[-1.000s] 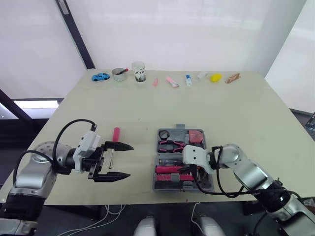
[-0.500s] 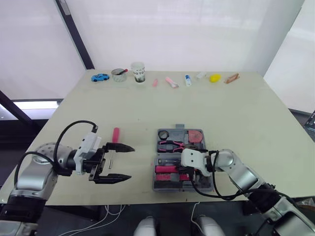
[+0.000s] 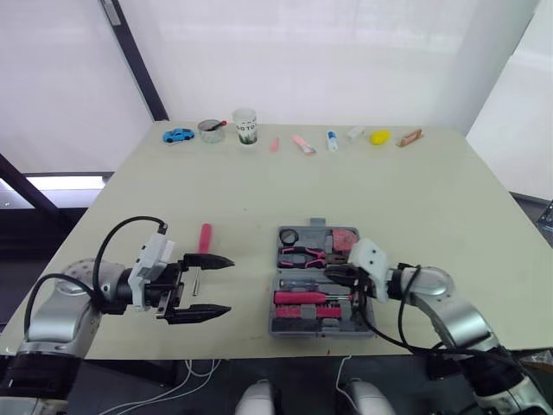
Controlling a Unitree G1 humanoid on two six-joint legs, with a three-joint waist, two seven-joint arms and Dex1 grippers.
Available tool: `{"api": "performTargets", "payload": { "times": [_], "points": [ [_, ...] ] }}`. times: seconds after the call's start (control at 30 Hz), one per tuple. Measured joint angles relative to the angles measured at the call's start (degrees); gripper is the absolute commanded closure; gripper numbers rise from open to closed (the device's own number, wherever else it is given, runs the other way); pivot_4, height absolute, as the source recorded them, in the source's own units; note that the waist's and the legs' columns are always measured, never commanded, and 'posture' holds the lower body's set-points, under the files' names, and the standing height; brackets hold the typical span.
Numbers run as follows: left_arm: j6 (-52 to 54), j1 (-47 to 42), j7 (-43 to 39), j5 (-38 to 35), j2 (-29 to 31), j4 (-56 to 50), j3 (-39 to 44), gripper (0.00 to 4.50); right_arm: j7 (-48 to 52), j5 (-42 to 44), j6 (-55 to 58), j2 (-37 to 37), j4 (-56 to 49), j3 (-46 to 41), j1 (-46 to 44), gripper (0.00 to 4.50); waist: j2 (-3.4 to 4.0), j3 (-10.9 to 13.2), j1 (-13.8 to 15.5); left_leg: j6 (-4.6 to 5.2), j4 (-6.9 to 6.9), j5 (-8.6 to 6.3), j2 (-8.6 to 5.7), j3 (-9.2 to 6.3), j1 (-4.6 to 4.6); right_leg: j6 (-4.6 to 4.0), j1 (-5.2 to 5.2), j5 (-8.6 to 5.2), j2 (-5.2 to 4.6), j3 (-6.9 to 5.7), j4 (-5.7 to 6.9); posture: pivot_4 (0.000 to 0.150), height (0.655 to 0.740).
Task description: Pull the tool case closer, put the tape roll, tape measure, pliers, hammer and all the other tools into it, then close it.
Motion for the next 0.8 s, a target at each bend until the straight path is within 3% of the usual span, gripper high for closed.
{"api": "performTargets", "payload": {
  "times": [0.23,0.3,0.37,0.43,0.47,0.53,0.6,0.8],
  "points": [
    [0.23,5.34,5.25,0.23,-3.80,0.00,5.56,0.00,-5.06,8.39,-3.49,1.84,-2.82,-14.10,10.35,4.40,0.01,0.00,0.05,0.00,-0.04,0.00,0.00,-0.01,0.01,0.02,0.01,0.01,-0.01,0.01,-0.02,0.150,0.7400],
    [-0.68,6.53,7.50,0.59,-6.47,0.31,6.43,0.00,-4.82,8.77,-5.40,0.91,-2.65,-15.67,13.74,3.88,0.00,-0.01,0.07,0.00,-0.03,0.00,0.00,0.01,0.05,-0.03,0.08,-0.02,-0.03,0.02,-0.04,0.150,0.7400],
    [-1.59,8.45,10.87,1.09,-9.54,1.64,7.91,0.00,-4.78,9.89,-7.25,0.58,-1.69,-18.49,18.27,2.95,0.00,-0.01,0.07,0.00,-0.03,0.00,0.00,0.00,0.05,-0.02,0.07,-0.01,-0.03,0.01,-0.03,0.150,0.7400],
    [-2.14,9.54,12.93,1.30,-10.88,2.18,8.98,0.00,-4.25,11.31,-8.07,0.42,-1.26,-20.52,20.61,2.35,0.01,-0.01,0.08,0.00,-0.04,0.00,0.00,0.00,0.07,-0.01,0.07,-0.01,-0.03,0.02,-0.03,0.150,0.7400],
    [-3.16,10.36,15.34,1.89,-12.37,2.38,10.40,0.00,-3.91,12.38,-9.23,0.04,-0.53,-22.82,22.71,1.67,0.00,-0.01,0.05,0.00,-0.04,0.00,0.00,-0.02,0.06,-0.02,0.07,-0.01,-0.02,0.02,-0.03,0.150,0.7400],
    [-4.15,11.34,17.43,2.52,-13.33,2.57,11.66,0.00,-3.85,13.01,-10.30,-0.29,0.39,-25.00,24.45,1.08,0.00,-0.02,-0.01,0.00,-0.04,0.00,0.00,-0.01,0.08,-0.04,0.08,-0.02,-0.02,0.03,-0.04,0.150,0.7400],
    [-5.82,12.43,21.26,3.33,-15.54,2.87,13.96,0.00,-3.76,14.25,-12.55,-0.33,2.02,-27.98,27.29,0.11,-0.01,-0.04,0.04,0.00,-0.04,0.00,0.00,-0.01,0.08,-0.05,0.09,-0.03,-0.02,0.03,-0.04,0.150,0.7400],
    [-7.71,16.83,29.18,4.65,-19.51,2.93,17.53,0.00,-5.22,16.05,-17.48,2.72,4.30,-33.10,34.16,0.11,0.08,-0.17,0.03,0.00,-0.05,-0.01,0.00,0.00,0.11,-0.07,0.09,-0.04,-0.04,0.06,-0.04,0.150,0.7400]
  ]
}}
